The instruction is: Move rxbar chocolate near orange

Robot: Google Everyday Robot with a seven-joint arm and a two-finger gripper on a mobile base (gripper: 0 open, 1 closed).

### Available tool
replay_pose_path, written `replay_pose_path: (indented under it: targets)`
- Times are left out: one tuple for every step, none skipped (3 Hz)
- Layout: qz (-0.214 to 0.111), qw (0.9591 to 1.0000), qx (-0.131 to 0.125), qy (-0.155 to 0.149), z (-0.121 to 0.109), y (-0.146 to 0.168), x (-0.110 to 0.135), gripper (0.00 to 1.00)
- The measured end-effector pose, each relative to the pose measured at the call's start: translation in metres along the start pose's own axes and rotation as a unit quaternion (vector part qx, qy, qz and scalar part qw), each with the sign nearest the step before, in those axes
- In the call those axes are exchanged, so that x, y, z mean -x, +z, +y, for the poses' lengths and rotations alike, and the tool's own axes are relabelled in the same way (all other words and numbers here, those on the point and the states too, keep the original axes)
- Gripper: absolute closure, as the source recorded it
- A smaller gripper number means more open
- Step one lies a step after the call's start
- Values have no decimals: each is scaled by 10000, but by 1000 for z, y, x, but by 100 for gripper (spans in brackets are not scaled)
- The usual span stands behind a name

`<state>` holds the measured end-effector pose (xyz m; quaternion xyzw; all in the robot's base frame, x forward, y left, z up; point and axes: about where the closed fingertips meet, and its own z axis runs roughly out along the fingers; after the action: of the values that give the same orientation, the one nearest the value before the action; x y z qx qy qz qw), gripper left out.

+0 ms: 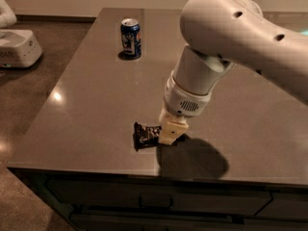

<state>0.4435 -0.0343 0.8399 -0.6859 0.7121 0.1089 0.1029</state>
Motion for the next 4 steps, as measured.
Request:
replay_pose_path:
  targets:
    - [-38, 9995, -130, 272, -20, -13, -6, 85]
    - [-2, 9975, -412, 575, -49, -31, -18, 100]
    - [107, 9931, -714, 919, -79, -48, -39, 100]
    - [267, 9873, -950, 1248, -107, -60, -67, 100]
